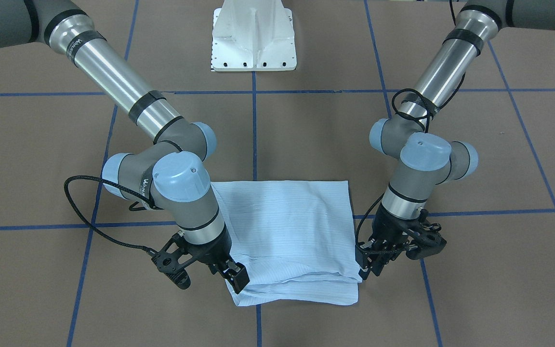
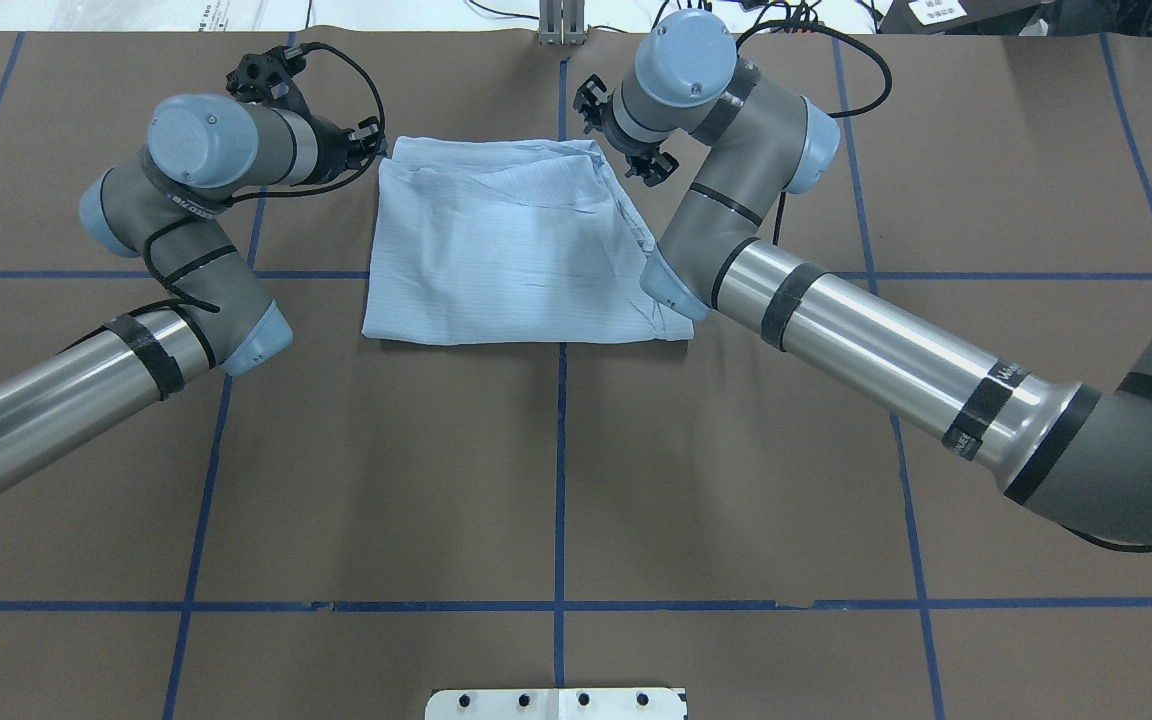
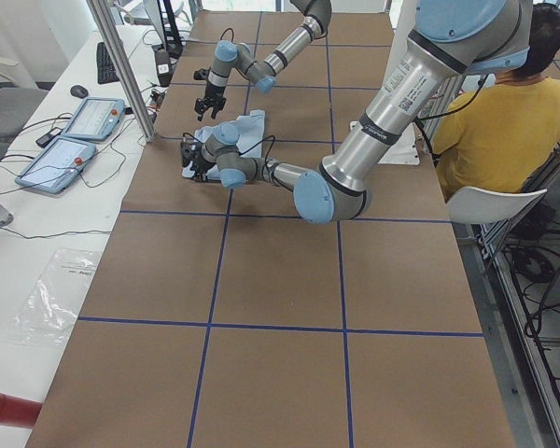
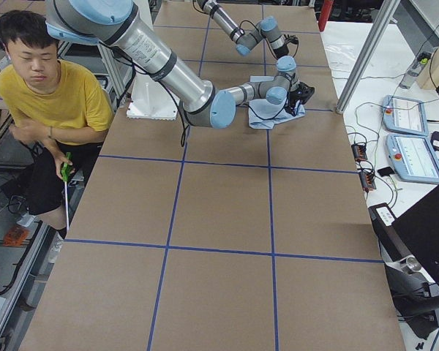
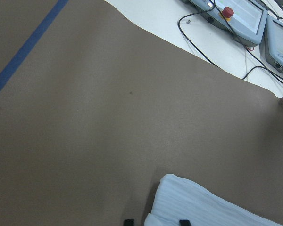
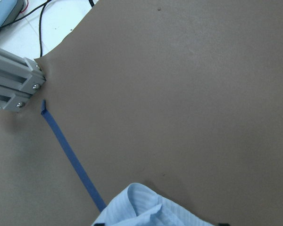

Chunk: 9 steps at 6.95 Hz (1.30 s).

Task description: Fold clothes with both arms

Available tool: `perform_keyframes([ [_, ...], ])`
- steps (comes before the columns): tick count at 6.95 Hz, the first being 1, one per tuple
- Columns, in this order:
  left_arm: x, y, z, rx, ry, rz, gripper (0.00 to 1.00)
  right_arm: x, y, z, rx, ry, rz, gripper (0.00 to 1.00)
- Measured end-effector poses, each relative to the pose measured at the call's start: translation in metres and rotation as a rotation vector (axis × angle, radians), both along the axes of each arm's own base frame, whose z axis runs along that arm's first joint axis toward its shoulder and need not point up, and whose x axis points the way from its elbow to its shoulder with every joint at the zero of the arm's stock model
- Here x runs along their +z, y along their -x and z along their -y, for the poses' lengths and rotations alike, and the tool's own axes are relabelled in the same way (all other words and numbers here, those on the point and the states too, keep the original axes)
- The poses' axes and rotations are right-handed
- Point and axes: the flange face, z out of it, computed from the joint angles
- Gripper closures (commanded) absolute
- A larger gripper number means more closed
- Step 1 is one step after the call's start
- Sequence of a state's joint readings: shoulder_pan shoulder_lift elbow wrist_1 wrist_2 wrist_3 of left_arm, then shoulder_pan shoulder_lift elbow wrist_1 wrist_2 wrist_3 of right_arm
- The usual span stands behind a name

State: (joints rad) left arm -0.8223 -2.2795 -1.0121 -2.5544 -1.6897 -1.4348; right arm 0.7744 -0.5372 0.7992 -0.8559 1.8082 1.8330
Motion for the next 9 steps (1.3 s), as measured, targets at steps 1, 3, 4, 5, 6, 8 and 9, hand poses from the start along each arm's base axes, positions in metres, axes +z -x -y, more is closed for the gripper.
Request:
perform_keyframes([
  [1, 0.003, 0.014, 0.009, 0.005, -0.029, 0.031, 0.56, 0.008, -0.013, 0.008, -0.020, -0.014, -0.015, 0.00],
  [3, 0.028, 0.075, 0.041, 0.033, -0.103, 0.142, 0.56, 0.053, -0.062, 0.027, -0.100, -0.070, -0.075, 0.00],
  [4, 0.055, 0.125, 0.051, 0.086, -0.149, 0.215, 0.56, 0.090, -0.099, 0.030, -0.170, -0.125, -0.132, 0.00],
  [5, 0.080, 0.174, 0.056, 0.149, -0.193, 0.274, 0.53, 0.121, -0.145, 0.033, -0.248, -0.163, -0.198, 0.00],
  [6, 0.100, 0.221, 0.059, 0.216, -0.234, 0.315, 0.50, 0.144, -0.194, 0.037, -0.332, -0.193, -0.271, 0.00],
  [8, 0.141, 0.297, 0.048, 0.331, -0.274, 0.335, 0.37, 0.199, -0.310, 0.045, -0.484, -0.245, -0.397, 0.00],
  [9, 0.152, 0.344, 0.042, 0.381, -0.300, 0.333, 0.23, 0.226, -0.371, 0.046, -0.550, -0.255, -0.409, 0.00],
])
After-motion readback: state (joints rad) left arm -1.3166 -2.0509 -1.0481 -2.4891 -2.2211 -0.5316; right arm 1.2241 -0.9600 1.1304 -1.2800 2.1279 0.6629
